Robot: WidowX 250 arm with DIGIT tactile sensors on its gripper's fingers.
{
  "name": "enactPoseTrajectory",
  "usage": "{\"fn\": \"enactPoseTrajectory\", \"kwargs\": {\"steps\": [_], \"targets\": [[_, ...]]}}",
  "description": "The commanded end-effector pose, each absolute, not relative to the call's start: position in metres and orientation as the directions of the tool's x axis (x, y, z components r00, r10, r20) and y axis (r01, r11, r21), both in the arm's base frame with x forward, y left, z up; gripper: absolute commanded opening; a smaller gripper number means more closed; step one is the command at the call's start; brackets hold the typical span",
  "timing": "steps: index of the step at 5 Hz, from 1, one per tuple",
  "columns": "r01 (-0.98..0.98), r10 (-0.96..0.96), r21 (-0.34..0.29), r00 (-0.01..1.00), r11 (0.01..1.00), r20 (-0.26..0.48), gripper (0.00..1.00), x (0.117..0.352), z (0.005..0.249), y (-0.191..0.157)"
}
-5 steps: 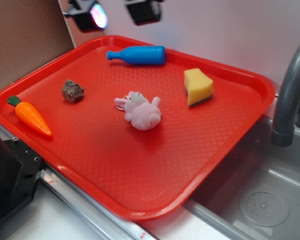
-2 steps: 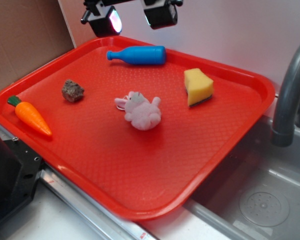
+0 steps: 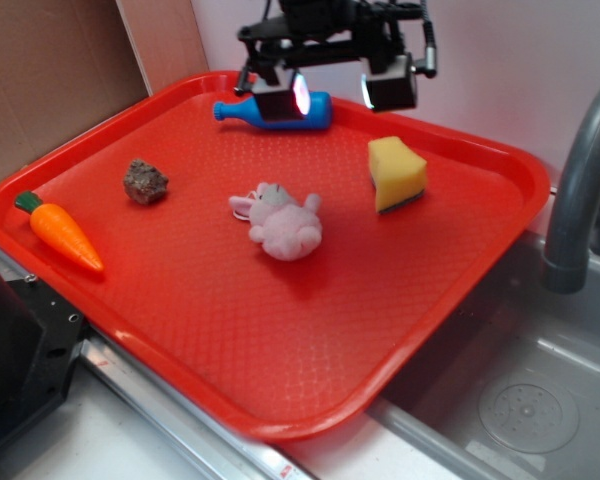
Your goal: Grab the green sponge.
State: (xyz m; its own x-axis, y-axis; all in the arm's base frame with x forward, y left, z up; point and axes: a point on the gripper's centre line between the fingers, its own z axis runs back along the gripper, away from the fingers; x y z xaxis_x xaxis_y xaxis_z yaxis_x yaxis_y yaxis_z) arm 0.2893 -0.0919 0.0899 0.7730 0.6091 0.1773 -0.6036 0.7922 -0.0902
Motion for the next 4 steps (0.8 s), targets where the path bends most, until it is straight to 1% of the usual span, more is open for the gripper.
{"fn": "enactPoseTrajectory", "kwargs": {"steps": [1,2,3,4], "targets": [[-0.657,0.665,-0.117,0.719,0.745,0.199,1.0,0.322,0.064,-0.096],[-0.659,0.668,-0.119,0.717,0.743,0.197,1.0,0.331,0.05,-0.094],[-0.625,0.624,-0.048,0.766,0.779,0.156,1.0,0.344,0.032,-0.096],[-0.55,0.551,-0.037,0.831,0.835,0.074,0.0,0.33,0.046,-0.098]]}}
